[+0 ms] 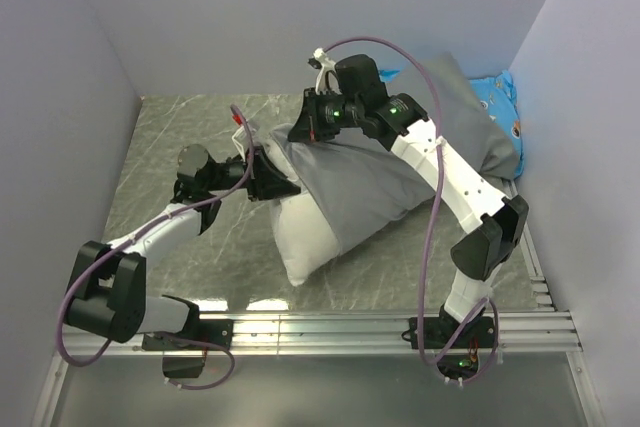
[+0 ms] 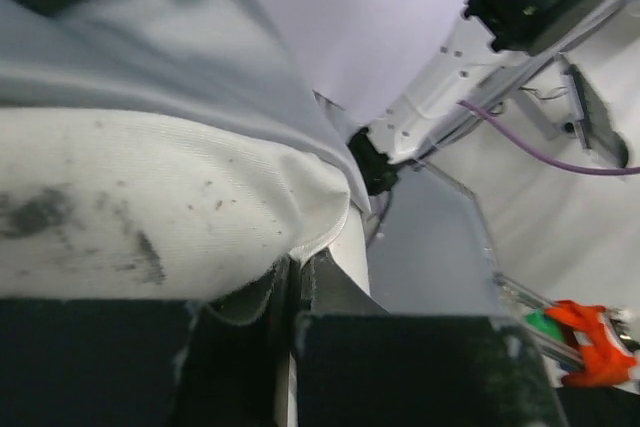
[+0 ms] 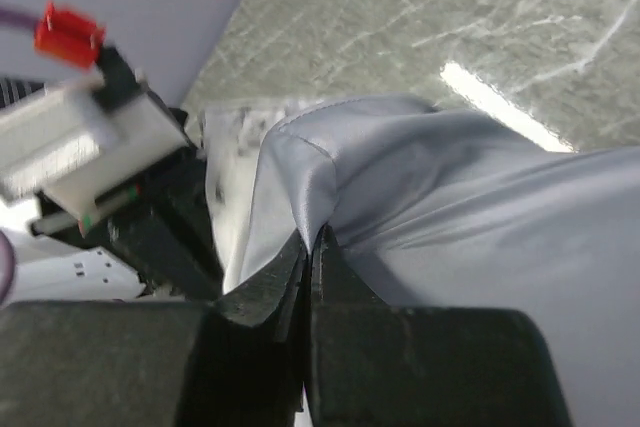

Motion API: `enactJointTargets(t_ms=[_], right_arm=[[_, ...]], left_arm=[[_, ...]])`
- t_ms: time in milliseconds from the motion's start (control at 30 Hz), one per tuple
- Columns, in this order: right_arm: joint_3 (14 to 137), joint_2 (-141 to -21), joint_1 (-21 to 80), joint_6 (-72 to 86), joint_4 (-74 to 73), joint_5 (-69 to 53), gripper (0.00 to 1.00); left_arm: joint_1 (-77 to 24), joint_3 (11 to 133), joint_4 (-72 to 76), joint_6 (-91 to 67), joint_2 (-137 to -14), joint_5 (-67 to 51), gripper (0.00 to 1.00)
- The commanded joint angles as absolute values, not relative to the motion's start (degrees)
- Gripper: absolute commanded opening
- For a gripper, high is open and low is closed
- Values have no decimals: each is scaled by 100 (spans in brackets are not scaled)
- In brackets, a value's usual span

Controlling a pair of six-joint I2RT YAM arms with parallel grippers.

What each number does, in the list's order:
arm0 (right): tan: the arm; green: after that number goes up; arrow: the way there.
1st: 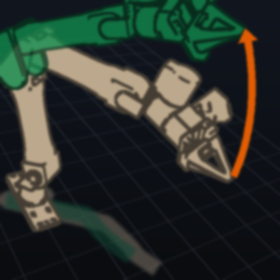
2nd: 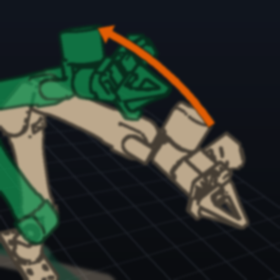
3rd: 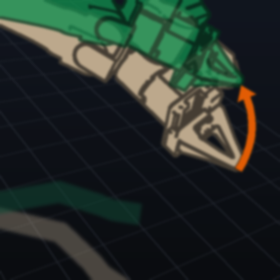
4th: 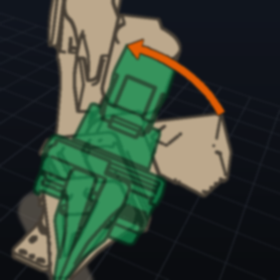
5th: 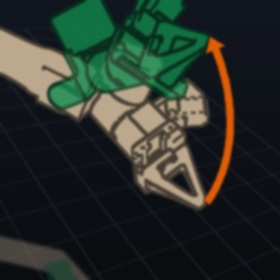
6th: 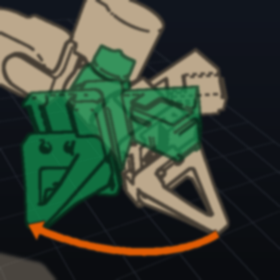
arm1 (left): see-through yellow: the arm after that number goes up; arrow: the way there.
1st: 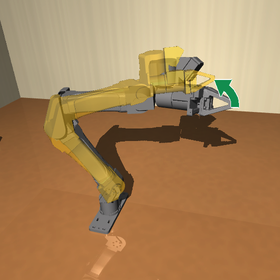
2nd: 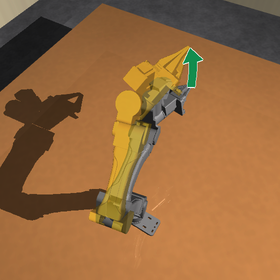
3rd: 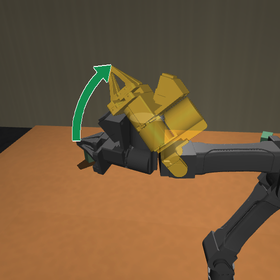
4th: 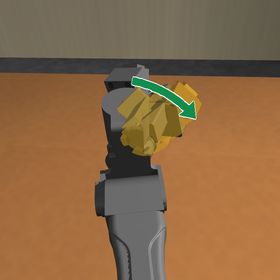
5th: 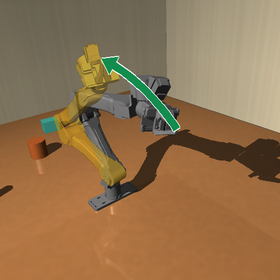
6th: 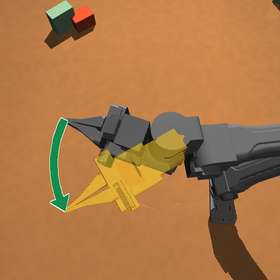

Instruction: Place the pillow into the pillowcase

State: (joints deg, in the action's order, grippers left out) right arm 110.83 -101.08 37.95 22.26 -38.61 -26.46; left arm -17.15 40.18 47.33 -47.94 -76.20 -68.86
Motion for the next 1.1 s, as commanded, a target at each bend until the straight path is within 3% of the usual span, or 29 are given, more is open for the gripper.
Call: enactJointTargets(t_ms=[0, 167, 200, 333, 400, 467, 567, 700, 733, 767, 867, 1000, 1067], right_arm=[[11189, -9826, 4070, 2953, -2883, -3586, 0], [11031, -9800, 4061, 2602, -3058, -3359, 4], [11013, -9826, 4052, 2541, -3111, -3305, 0], [10881, -9905, 3999, 2679, -3006, -3524, 0], [10977, -9905, 4095, 2751, -2997, -3560, 14], [11030, -9870, 4209, 2716, -3050, -3498, 0], [10751, -9800, 4245, 3110, -2831, -3752, 0], [10635, -9835, 4377, 3489, -2558, -3999, 0], [10661, -9878, 4351, 3385, -2653, -3929, 0], [10670, -10001, 4298, 3358, -2698, -3729, 0], [10504, -10273, 3991, 3498, -2619, -3753, 0], [10801, -10757, 3850, 3349, -2541, -3875, 0], [11221, -11108, 3893, 3156, -2601, -3902, 3]], left_arm=[[-2083, 3789, 6137, -5750, -7384, -7172, 2], [-1995, 3665, 4019, -4054, -7005, -7269, 1], [-1995, 3622, 3869, -3947, -7005, -7303, 1], [-2004, 3909, 2439, -2588, -7031, -7269, 1], [-2013, 4235, 940, -1060, -7110, -7277, 1], [-2013, 4692, 162, 185, -7224, -7321, 1], [-2021, 5088, -588, 990, -7356, -7365, 1], [-1960, 5055, 241, 434, -7453, -7479, 1], [-1882, 4680, 820, -187, -7436, -7453, 1], [-1837, 4423, 2358, -1429, -7366, -7236, 2], [-1609, 3666, 3943, -2843, -7295, -6699, 6], [-1380, 3551, 4400, -3435, -7435, -5768, 13], [-1248, 3638, 4622, -4032, -7759, -5696, 22]])
